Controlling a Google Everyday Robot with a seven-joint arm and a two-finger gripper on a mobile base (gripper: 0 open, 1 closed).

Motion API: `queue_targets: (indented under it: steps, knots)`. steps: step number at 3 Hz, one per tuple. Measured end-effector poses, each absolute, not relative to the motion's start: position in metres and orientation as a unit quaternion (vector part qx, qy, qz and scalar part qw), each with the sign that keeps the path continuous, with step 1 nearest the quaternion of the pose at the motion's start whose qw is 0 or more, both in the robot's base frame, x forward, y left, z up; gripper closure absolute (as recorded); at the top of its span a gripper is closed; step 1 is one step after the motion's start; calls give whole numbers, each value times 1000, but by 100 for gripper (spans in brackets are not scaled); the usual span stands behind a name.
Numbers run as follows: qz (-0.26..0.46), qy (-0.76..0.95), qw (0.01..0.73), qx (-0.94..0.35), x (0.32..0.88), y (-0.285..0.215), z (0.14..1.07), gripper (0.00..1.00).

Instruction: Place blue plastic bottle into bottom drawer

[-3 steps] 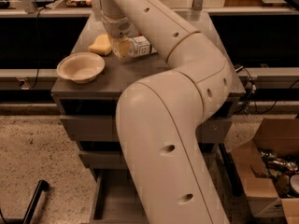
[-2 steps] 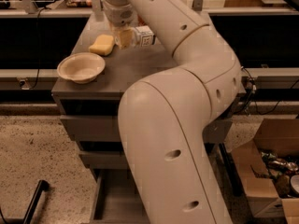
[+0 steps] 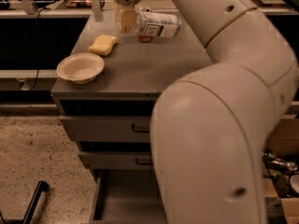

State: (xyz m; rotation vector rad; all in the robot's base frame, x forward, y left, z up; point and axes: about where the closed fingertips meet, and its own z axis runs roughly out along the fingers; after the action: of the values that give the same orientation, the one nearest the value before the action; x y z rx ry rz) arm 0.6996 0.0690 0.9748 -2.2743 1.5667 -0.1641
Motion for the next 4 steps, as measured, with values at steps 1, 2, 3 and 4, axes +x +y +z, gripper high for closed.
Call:
queue_targets:
  steps: [1, 2, 3, 4]
  knots:
    - [-31, 603, 205, -770, 654, 64, 993, 100]
    - [15, 640, 225, -735, 603, 80, 993, 100]
    - [47, 679, 251, -689, 557, 84, 988, 100]
    - [49, 690, 224, -687, 549, 80, 956, 100]
